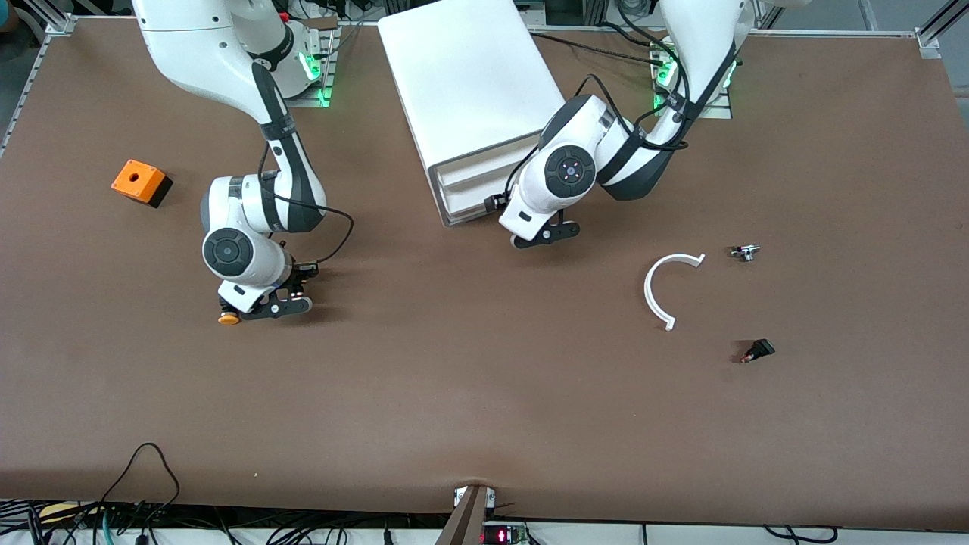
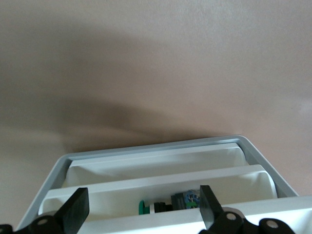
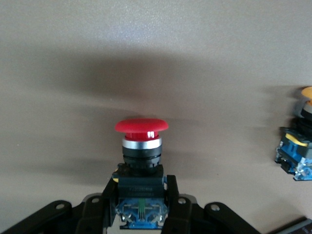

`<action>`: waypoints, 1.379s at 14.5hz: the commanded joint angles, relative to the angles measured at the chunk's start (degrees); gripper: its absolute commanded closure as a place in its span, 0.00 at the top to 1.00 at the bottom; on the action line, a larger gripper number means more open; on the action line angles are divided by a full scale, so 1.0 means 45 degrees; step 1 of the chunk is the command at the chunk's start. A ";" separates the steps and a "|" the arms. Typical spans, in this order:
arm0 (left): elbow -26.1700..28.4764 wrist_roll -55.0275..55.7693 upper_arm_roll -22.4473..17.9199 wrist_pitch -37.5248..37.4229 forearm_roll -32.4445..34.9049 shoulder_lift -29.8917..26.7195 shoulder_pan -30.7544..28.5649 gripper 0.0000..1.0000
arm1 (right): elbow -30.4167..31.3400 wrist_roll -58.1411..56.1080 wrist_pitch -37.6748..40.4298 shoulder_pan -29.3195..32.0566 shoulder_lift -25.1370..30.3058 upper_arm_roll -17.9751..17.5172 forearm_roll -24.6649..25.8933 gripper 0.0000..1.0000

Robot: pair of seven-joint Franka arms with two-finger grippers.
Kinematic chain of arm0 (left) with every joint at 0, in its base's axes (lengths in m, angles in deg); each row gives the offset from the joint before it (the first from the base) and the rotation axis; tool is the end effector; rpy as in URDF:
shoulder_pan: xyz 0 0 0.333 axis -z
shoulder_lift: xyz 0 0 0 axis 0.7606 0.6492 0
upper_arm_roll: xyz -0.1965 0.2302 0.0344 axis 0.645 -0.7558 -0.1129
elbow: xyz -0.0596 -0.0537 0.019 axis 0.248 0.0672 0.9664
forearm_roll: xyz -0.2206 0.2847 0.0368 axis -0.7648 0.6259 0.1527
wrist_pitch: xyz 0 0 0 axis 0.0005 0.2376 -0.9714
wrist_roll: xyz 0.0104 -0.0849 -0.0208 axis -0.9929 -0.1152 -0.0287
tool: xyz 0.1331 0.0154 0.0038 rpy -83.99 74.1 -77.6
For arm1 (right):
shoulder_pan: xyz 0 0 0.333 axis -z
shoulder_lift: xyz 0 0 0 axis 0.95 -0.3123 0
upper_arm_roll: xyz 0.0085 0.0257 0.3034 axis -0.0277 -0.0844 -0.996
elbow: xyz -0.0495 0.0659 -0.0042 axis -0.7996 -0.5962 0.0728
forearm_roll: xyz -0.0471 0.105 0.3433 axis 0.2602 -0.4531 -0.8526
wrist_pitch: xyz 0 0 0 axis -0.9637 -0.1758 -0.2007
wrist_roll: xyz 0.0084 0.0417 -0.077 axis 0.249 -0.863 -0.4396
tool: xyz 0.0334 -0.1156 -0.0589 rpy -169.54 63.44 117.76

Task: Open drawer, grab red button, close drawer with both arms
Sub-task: 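Set the red button beside the yellow button and open the right gripper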

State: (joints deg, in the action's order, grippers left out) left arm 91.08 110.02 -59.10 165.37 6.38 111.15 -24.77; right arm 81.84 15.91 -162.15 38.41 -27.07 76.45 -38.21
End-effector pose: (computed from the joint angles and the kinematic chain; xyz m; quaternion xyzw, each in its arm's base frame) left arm 0.4419 -0.4140 0.2758 0.9669 0.1494 -0.1943 0.0707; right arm 0.5574 0.1265 0.1869 0.9893 0.0924 -0.0947 0.0608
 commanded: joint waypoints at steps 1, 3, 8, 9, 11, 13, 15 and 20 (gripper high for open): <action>0.0379 0.0174 0.0122 -0.0110 -0.0867 -0.0300 0.0028 1.00 | 0.0733 -0.0256 -0.1343 -0.0020 0.0353 -0.0097 0.0268 0.27; 0.0399 0.0213 0.0141 -0.0110 -0.0966 -0.0320 0.0008 1.00 | 0.0948 -0.0276 -0.2379 -0.0039 0.0176 -0.0116 0.0268 0.27; 0.0399 0.0213 0.0142 -0.0110 -0.1377 -0.0320 0.0028 1.00 | 0.1261 -0.0451 -0.3611 -0.0156 -0.0117 -0.0116 0.0170 0.27; 0.0380 0.0213 0.0142 -0.0148 -0.1396 -0.0320 -0.0030 1.00 | 0.1436 -0.0471 -0.4136 -0.0157 -0.0253 -0.0116 0.0170 0.28; 0.0263 0.0194 0.0103 -0.0266 -0.1396 -0.0397 -0.0108 1.00 | 0.1516 -0.0335 -0.4532 -0.0157 -0.0352 -0.0116 0.0151 0.76; 0.0049 -0.0039 0.0064 -0.0247 -0.1203 -0.0554 -0.0575 1.00 | 0.1438 -0.0528 -0.4454 -0.0176 -0.0100 -0.0116 0.0150 1.00; -0.0458 -0.0002 -0.0034 -0.0518 -0.1046 -0.0574 -0.0967 1.00 | 0.1341 -0.0413 -0.3737 -0.0196 0.0504 -0.0136 0.0150 1.00; -0.1787 -0.0021 -0.0034 -0.2431 0.1119 -0.0632 -0.1808 1.00 | 0.0288 -0.0373 -0.1316 -0.0235 0.1716 -0.0116 0.0150 1.00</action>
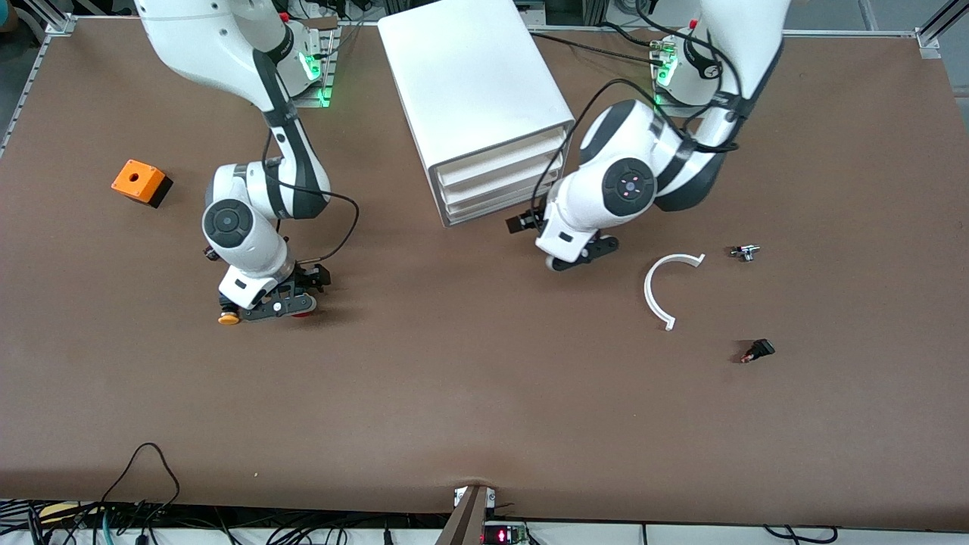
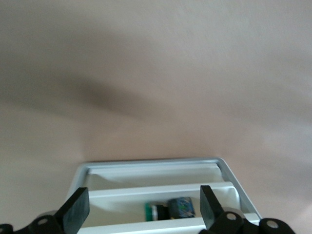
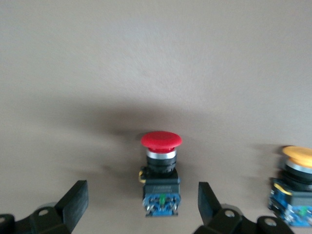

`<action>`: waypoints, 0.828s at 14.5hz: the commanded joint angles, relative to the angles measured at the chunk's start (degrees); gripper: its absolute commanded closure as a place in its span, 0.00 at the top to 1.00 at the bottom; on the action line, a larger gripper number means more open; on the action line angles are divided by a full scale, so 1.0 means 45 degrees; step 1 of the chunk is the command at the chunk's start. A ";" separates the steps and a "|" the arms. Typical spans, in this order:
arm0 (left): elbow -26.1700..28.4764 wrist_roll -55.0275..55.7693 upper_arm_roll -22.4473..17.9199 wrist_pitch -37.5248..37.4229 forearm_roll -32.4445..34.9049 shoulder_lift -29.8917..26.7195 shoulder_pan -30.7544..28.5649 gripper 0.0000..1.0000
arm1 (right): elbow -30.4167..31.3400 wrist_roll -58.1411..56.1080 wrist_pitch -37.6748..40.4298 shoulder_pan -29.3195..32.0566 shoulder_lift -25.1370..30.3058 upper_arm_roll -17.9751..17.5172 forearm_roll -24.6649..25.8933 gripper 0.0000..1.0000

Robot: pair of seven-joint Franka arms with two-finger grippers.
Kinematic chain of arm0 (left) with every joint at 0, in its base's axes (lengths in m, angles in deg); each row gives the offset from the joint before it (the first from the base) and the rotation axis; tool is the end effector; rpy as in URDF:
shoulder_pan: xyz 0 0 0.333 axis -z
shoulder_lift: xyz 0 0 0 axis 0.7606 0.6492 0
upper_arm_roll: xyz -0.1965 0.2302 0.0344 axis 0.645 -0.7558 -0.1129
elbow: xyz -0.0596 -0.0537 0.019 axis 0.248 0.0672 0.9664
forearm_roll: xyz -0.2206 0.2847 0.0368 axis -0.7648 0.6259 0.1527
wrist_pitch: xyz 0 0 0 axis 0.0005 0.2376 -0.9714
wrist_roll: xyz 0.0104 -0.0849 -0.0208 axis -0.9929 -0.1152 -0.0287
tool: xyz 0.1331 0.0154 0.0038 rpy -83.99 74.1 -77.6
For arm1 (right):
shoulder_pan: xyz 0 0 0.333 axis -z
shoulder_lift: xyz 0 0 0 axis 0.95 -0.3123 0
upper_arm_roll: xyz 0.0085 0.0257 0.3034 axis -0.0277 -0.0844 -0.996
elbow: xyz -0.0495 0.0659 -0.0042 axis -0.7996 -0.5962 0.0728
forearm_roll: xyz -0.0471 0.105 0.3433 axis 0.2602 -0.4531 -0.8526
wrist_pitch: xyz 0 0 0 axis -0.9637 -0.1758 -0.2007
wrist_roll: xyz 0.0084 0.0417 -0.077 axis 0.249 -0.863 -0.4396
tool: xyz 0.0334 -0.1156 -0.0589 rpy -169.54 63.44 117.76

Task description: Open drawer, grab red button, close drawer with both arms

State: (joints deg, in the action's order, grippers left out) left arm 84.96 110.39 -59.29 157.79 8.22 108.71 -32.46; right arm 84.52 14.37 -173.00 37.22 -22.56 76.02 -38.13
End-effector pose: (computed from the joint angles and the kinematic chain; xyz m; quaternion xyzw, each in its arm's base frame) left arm 0.5049 -0.3530 0.3348 0.9619 0.1937 -0.1753 0.0808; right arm 0.5725 0.1462 0.2265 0.9918 0.1207 0.0106 0.0395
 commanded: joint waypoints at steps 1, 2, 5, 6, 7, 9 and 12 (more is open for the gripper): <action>-0.0583 -0.0124 0.0026 -0.1001 0.1177 -0.0168 -0.0255 1.00 | -0.0679 0.0006 0.1856 0.0028 0.0948 0.0019 0.0112 1.00; -0.0758 -0.0124 0.0045 -0.1217 0.1627 -0.0226 -0.0372 1.00 | -0.1127 0.0065 0.2637 0.0028 0.1105 0.0039 0.0111 1.00; -0.1421 -0.0530 0.0026 -0.2074 0.2780 -0.0363 -0.0801 1.00 | -0.2923 0.0065 0.4787 0.0086 0.1262 0.0078 0.0189 1.00; -0.1753 -0.1153 0.0026 -0.2581 0.2880 -0.0402 -0.0997 1.00 | -0.3335 0.0065 0.5219 0.0202 0.1457 0.0059 0.0248 1.00; -0.2104 -0.1855 0.0026 -0.3166 0.2881 -0.0403 -0.1269 1.00 | -0.3726 0.0065 0.5648 0.0339 0.1574 0.0040 0.0383 1.00; -0.2807 -0.3203 0.0006 -0.4144 0.2901 -0.0442 -0.1894 1.00 | -0.4566 0.0027 0.6469 0.0748 0.1615 -0.0038 0.1376 1.00; -0.3357 -0.4845 -0.0013 -0.5299 0.2920 -0.0674 -0.2754 1.00 | -0.5407 -0.0110 0.7524 0.1995 0.2063 -0.0835 0.1809 1.00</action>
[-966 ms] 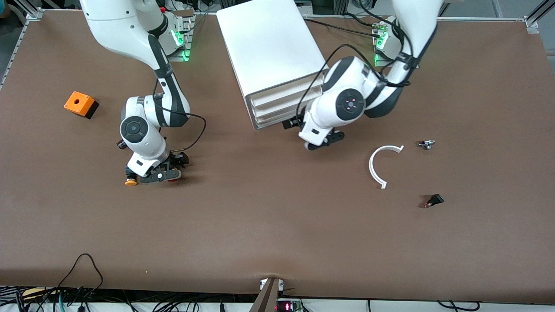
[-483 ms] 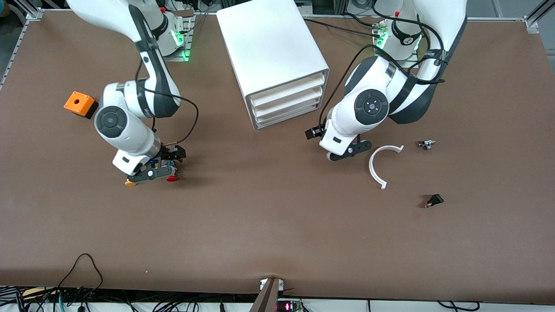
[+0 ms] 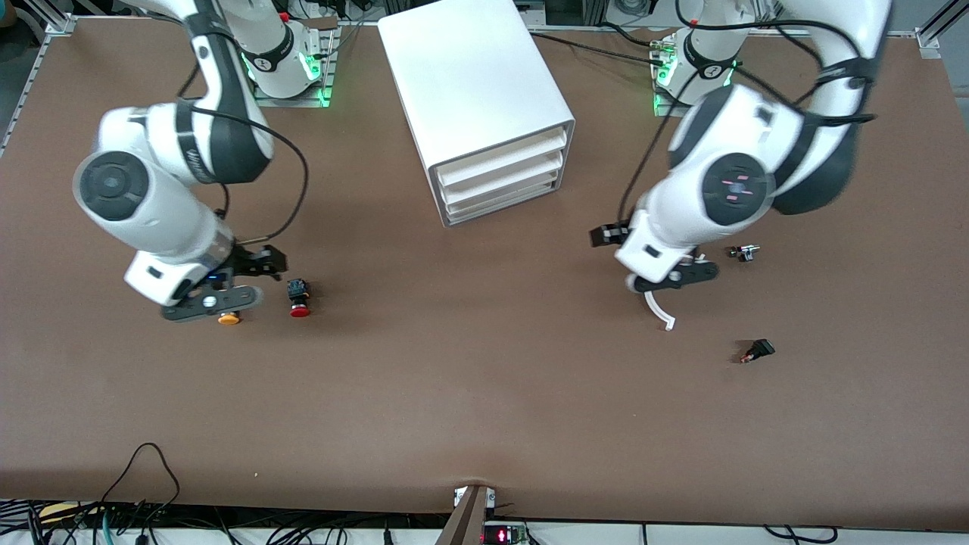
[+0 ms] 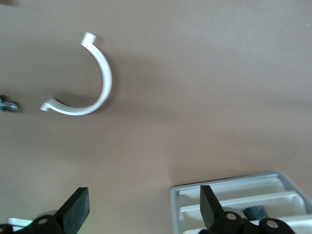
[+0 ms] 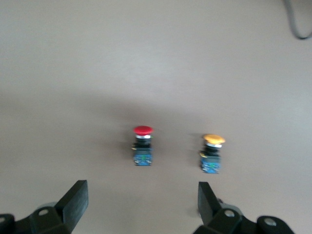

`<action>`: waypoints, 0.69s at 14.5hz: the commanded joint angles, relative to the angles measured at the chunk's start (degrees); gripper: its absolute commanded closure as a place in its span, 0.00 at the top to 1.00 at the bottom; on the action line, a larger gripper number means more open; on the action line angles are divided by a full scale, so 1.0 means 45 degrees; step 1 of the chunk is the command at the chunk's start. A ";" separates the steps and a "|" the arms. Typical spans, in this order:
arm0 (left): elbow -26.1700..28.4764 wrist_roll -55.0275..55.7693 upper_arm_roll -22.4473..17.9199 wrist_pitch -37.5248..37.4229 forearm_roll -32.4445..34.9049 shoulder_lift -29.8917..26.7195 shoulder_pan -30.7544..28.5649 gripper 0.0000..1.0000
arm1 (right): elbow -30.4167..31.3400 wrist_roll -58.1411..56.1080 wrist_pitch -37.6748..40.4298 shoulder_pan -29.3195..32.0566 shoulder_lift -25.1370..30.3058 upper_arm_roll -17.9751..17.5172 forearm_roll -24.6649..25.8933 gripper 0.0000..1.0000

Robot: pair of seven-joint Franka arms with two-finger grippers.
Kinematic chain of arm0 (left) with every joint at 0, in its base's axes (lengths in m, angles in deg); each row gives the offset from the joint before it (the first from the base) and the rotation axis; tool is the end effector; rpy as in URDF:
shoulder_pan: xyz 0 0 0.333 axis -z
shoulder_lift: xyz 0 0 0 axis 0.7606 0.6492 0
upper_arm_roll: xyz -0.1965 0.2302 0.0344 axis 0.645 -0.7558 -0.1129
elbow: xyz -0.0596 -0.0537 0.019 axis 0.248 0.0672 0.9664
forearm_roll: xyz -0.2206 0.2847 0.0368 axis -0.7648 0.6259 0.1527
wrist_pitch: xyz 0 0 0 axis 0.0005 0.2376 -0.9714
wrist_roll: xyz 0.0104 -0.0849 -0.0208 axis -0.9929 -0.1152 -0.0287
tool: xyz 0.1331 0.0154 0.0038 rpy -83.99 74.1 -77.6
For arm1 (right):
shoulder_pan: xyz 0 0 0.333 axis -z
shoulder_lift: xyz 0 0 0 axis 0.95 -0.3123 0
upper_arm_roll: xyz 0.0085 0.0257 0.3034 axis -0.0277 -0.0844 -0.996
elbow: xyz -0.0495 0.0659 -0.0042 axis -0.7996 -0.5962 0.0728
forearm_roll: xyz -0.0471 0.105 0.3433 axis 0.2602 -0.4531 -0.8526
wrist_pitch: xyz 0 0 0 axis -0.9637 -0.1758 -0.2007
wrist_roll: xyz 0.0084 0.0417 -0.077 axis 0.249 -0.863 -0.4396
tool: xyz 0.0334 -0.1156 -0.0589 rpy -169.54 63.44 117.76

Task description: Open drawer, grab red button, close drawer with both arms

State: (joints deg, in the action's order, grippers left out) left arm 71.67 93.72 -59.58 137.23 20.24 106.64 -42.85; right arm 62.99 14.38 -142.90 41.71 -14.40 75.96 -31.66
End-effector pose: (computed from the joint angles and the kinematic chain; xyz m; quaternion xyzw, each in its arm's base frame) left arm 0.5629 -0.2262 0.4257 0.9855 0.0890 -0.1440 0.0125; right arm 0.6084 0.1225 0.4202 0.9917 0.1181 -0.0016 0.0512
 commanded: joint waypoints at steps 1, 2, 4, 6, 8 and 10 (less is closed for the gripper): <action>-0.0405 -0.1667 0.0053 -0.0789 0.0269 -0.0392 -0.0738 1.00 | -0.0913 -0.0111 0.1148 0.1545 0.0289 -0.1331 0.0721 1.00; -0.0386 -0.2349 0.0053 -0.0906 0.0270 -0.0625 -0.0992 1.00 | -0.1071 -0.0131 0.1325 0.2189 0.0328 -0.1896 0.1149 1.00; 0.0003 -0.3950 -0.0471 -0.0985 0.0250 -0.1211 -0.1054 1.00 | -0.1073 -0.0150 0.1346 0.3225 0.0601 -0.2932 0.1466 1.00; 0.0626 -0.5532 -0.1426 -0.0830 0.0230 -0.2029 -0.0879 1.00 | -0.1072 -0.0189 0.1424 0.3911 0.1010 -0.3463 0.1486 1.00; 0.1486 -0.7115 -0.2131 -0.0362 0.0211 -0.2948 -0.0858 1.00 | -0.0937 -0.0267 0.1657 0.4303 0.1751 -0.3503 0.1369 1.00; 0.2519 -0.7726 -0.3126 0.0650 0.0211 -0.3865 -0.0587 1.00 | -0.1072 -0.0326 0.2787 0.4693 0.2124 -0.3523 0.1252 1.00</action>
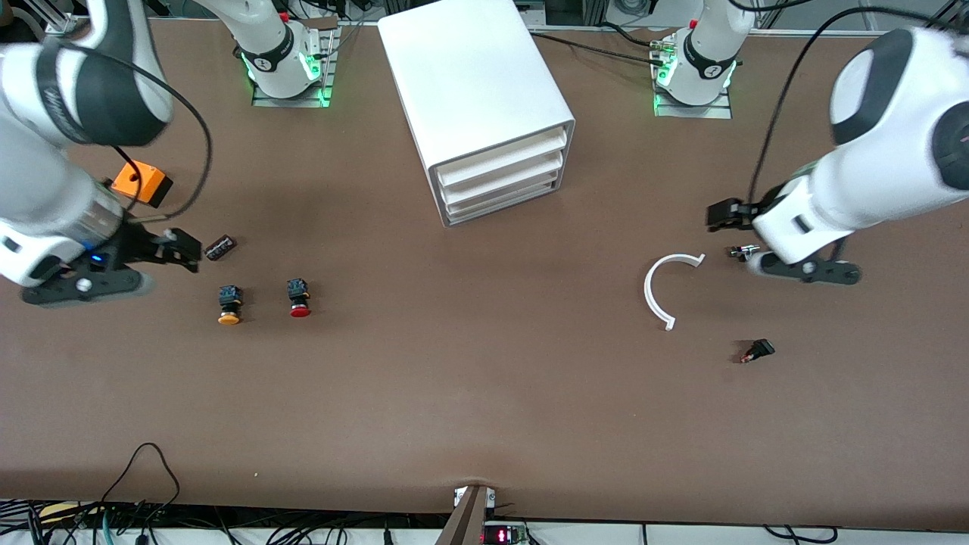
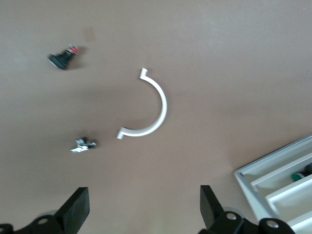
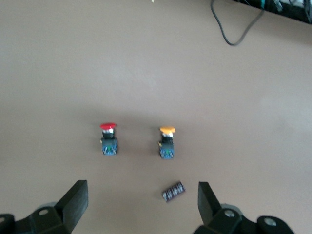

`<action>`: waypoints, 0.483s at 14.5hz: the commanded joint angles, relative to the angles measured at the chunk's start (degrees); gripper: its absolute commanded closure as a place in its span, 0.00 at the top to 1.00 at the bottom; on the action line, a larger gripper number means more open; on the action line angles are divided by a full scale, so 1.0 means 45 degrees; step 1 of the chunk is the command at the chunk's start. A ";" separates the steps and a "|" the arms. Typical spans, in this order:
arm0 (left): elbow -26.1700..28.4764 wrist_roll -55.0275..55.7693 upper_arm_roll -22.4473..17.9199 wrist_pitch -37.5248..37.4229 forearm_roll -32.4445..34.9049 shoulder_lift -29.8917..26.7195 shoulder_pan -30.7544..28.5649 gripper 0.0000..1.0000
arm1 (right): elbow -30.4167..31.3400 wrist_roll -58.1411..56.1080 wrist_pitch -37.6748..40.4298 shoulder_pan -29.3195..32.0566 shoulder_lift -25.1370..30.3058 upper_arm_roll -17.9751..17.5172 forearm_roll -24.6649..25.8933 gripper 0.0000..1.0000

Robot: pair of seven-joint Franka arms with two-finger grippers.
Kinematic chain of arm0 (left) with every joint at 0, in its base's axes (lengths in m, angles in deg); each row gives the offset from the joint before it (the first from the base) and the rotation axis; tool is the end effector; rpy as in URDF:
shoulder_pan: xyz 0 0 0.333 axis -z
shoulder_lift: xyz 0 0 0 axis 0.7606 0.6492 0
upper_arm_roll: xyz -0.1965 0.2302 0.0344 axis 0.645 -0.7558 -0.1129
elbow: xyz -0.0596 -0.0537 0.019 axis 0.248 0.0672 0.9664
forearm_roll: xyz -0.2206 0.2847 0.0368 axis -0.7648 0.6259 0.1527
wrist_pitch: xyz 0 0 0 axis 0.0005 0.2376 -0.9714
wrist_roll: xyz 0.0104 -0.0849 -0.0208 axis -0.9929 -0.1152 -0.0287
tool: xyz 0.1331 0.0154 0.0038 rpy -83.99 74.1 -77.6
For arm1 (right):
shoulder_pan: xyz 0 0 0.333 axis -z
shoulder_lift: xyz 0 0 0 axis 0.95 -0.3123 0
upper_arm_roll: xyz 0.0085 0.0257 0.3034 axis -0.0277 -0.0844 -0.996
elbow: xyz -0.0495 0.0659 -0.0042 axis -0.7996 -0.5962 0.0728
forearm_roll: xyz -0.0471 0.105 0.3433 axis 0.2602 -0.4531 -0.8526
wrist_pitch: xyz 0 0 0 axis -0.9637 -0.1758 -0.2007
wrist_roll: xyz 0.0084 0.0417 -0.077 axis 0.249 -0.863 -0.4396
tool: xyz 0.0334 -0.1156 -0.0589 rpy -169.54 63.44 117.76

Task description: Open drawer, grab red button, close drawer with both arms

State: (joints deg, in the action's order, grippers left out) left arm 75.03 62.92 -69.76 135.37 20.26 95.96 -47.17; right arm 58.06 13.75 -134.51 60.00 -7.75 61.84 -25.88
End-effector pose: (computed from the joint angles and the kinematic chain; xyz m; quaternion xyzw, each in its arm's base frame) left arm 0.5641 -0.0909 0.5006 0.9945 -0.0574 -0.0843 0.0257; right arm 0.5986 0.0489 0.5064 0.9944 0.0899 0.0137 0.0537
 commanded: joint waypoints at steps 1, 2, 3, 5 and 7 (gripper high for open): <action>0.2242 -0.0940 -0.1275 0.1629 0.0224 -0.1901 0.0472 1.00 | 0.0060 -0.0380 0.1024 0.0959 0.0784 -0.0385 -0.0321 1.00; 0.2614 -0.1018 -0.1395 0.2060 0.0205 -0.2176 0.0473 1.00 | 0.0099 -0.1155 0.1025 0.1426 0.0843 -0.0365 -0.0807 1.00; 0.2734 -0.1039 -0.1416 0.2355 0.0224 -0.2333 0.0454 1.00 | 0.0158 -0.1975 0.0947 0.1876 0.0940 -0.0384 -0.1141 1.00; 0.2696 -0.0981 -0.1435 0.2552 0.0205 -0.2685 0.0454 1.00 | -0.0093 -0.2471 0.1179 0.2056 0.0961 -0.0365 -0.1262 1.00; 0.2618 -0.0824 -0.1455 0.2690 0.0205 -0.2900 0.0357 1.00 | -0.0834 -0.2491 0.1803 0.2056 0.0883 -0.0306 -0.1262 1.00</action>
State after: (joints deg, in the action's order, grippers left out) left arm 84.80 59.13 -75.52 145.91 20.26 85.71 -46.19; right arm 57.45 3.31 -129.69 68.63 -3.92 61.66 -30.82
